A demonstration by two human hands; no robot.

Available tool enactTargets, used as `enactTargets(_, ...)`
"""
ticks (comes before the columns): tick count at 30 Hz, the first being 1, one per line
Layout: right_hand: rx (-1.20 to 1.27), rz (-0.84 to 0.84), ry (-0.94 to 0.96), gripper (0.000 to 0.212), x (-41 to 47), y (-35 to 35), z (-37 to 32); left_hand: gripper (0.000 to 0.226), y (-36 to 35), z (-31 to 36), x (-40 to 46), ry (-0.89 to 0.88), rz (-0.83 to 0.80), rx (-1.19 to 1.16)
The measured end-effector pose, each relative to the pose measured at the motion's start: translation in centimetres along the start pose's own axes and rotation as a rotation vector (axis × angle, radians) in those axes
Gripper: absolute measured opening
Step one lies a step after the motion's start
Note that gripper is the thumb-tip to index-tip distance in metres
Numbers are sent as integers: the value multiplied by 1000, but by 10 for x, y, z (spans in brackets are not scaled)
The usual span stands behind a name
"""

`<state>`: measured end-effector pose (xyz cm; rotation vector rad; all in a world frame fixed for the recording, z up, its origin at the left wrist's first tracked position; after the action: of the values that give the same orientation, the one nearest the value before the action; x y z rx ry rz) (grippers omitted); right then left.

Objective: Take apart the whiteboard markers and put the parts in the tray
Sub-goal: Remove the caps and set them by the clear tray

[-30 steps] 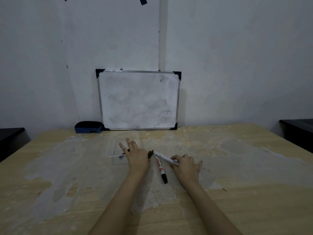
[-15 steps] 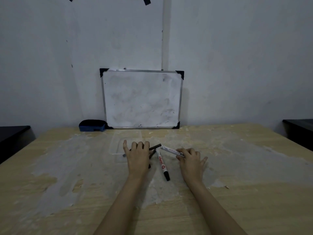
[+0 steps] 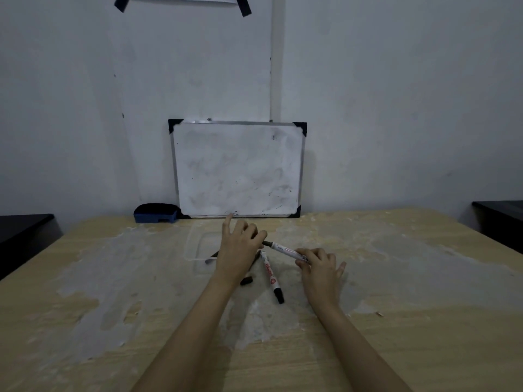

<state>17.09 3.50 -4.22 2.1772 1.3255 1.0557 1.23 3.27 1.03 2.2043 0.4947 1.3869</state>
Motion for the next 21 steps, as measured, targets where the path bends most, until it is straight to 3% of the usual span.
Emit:
enactTargets(3, -7, 19, 53, 22, -2, -1, -4, 35, -2, 6, 9, -108, 23, -82)
enactTargets(8, 42, 41, -18, 22, 0, -1, -1, 40, 2, 8, -5, 196, 150, -300)
enactTargets(11, 29, 36, -58, 23, 1, -1, 2, 42, 2, 12, -23, 334, 139, -488)
enactTargets(13, 37, 34, -59, 24, 2, -1, 2, 34, 1, 14, -34, 372, 48, -590)
enactTargets(15, 26, 45, -51, 24, 1, -1, 2, 30, -6, 17, -46, 375, -147, -623)
enactTargets(18, -12, 79, -24, 23, 1, -2, 1, 31, -19, 17, -58, 360, -401, -499)
enactTargets(21, -49, 120, 61, 24, 0, -5, -1, 30, -29, 14, -63, 383, -488, -465)
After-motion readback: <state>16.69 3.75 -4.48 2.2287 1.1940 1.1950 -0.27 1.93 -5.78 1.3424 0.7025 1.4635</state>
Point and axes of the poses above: each hand's wrist, its own x-axis towards the middle knuckle, its own y-axis out of the back of the hand, z = x × y, the point moved 4 cm from there along x, towards the middle knuckle, and after that the axes turned 6 degrees about -y, right-handed, at the moved point
